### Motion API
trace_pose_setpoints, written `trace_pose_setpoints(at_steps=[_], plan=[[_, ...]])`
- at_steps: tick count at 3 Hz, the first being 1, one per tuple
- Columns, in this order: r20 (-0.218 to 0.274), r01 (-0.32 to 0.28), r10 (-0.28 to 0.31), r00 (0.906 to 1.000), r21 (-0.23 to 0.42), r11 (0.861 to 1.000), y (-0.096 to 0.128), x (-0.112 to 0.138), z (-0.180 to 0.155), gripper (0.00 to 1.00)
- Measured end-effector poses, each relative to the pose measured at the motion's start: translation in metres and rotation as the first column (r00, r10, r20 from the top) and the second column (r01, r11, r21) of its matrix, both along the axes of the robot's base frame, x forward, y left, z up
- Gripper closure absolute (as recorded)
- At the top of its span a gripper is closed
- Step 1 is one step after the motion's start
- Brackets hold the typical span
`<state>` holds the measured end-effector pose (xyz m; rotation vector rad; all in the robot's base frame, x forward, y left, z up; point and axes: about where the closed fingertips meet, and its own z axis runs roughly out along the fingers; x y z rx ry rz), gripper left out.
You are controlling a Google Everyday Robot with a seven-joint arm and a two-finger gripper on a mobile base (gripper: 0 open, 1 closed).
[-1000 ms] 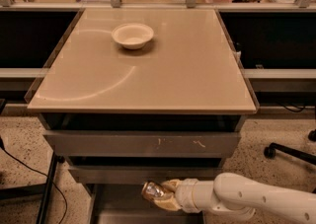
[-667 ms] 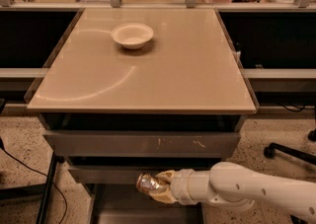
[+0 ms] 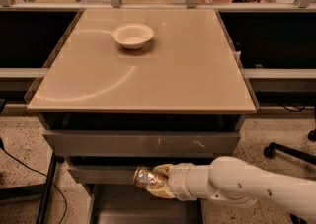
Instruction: Pick orange can from bottom drawer and place on counter
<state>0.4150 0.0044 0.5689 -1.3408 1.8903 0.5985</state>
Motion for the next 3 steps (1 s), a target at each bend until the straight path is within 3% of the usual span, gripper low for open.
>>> trace_pose_setpoints(at_steps=[1,2,3], plan=[[0.015,-0.018,0.018,0.9997,-0.026,1.000,0.004,0.005,0.018,1.00],[0.060,-0.058,0.062,0.9962,-0.070,0.996,0.028,0.005,0.068,1.00],[0.167,-0.053,0.076,0.9830,-0.134,0.990,0.047,0.007,0.137,1.00]])
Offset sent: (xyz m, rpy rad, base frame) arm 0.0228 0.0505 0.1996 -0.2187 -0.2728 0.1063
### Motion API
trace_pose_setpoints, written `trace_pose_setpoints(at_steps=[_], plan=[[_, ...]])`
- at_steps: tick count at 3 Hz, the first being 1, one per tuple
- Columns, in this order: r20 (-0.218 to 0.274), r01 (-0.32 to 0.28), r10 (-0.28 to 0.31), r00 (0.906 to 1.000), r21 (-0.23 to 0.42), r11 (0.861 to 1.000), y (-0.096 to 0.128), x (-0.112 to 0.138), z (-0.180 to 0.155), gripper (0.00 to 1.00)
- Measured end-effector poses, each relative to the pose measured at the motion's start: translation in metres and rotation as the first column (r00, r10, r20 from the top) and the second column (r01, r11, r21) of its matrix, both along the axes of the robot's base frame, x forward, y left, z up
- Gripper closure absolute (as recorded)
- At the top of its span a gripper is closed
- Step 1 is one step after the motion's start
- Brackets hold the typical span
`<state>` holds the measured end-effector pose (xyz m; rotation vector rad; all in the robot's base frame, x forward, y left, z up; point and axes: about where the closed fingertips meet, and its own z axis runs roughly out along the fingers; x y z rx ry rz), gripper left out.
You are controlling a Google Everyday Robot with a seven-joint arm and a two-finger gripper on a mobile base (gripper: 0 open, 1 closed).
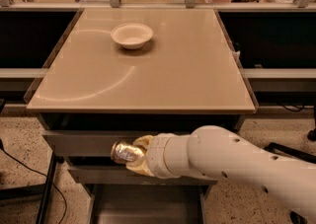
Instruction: Pick orange can from bottom drawer and place on counter
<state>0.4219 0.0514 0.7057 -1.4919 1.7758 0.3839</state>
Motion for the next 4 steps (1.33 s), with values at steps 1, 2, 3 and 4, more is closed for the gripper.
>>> trace_pose_setpoints(at_steps=[1,2,3,4], plan=[[0.070,0.004,-0.001,0.9975,-0.039,0.999,0.001,-0.002,0.029,1.00],[0.070,0.004,-0.001,0.9975,-0.039,0.999,0.001,-0.002,0.029,1.00],[0.174,-0.001,0.016,0.9846,-0.084,0.996,0.002,0.000,0.080,1.00],[0.324,0.014,0.040,0.9452,-0.164,0.986,0.006,-0.002,0.160,1.00]])
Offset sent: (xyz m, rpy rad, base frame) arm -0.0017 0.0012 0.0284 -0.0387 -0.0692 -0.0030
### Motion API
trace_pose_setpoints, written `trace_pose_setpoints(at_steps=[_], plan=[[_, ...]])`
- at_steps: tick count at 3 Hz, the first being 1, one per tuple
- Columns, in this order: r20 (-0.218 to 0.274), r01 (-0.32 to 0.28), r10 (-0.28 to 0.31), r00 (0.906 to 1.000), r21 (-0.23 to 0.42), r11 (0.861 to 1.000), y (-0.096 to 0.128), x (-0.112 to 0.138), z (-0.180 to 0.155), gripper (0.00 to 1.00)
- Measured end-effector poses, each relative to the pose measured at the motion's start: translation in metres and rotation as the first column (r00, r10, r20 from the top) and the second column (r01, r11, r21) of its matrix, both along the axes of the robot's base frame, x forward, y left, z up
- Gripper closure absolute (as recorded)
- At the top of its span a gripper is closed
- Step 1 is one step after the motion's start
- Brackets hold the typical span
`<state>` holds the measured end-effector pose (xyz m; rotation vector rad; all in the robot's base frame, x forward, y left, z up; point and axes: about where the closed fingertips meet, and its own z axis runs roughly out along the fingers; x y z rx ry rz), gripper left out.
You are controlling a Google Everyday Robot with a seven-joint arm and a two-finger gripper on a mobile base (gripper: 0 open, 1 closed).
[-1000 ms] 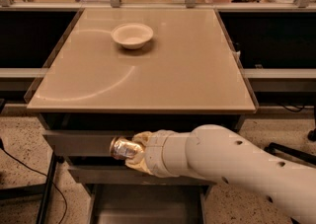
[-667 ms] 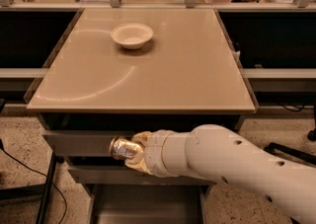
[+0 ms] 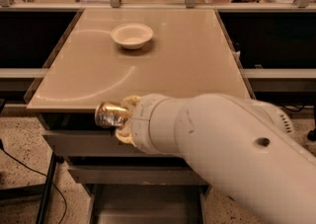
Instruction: Pick orange can from bottom drawer and place on counter
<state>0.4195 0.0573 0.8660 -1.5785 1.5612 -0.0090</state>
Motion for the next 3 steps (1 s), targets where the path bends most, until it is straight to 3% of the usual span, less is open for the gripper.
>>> trace_pose_setpoints(at_steps=[1,3], plan=[[0.112,0.029,-0.023,0.9935,-0.056,0.998,-0.006,0.001,0.061,1.00],[0.134,0.050,-0.041,0.9901,-0.059,0.997,-0.012,0.013,0.064,1.00]])
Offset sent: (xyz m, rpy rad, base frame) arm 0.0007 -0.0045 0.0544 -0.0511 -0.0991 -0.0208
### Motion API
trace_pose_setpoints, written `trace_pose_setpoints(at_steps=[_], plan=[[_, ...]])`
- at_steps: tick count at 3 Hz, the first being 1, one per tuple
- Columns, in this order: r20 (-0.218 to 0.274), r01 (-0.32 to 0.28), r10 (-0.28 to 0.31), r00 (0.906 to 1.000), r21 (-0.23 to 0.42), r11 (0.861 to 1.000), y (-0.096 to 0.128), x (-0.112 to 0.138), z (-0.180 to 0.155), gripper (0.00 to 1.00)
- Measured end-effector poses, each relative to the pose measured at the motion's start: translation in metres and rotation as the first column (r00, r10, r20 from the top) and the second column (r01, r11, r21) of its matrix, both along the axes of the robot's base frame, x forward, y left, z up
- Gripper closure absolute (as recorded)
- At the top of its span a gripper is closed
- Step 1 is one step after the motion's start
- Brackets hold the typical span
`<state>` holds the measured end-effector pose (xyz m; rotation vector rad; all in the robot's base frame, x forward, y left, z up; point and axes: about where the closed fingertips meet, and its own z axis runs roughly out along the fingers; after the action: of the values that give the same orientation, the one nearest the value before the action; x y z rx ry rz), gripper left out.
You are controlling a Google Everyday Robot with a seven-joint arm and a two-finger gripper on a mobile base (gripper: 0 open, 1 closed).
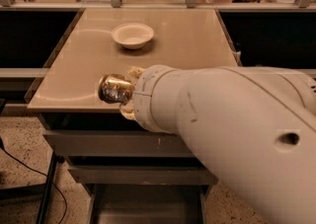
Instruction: Pick orange can from bottom drawer and place on counter
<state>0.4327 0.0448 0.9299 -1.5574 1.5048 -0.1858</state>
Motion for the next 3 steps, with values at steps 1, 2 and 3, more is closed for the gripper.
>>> trace_pose_setpoints(at_steps=[1,2,3], plan=[[-0.023,0.021,-0.020,0.9995,0.019,1.000,-0.014,0.028,-0.020,1.00],[-0.048,0.050,-0.049,0.9976,0.024,0.998,-0.033,0.061,-0.044,1.00],[-0.066,0.066,-0.067,0.9956,-0.006,0.998,-0.045,0.092,-0.059,1.00]])
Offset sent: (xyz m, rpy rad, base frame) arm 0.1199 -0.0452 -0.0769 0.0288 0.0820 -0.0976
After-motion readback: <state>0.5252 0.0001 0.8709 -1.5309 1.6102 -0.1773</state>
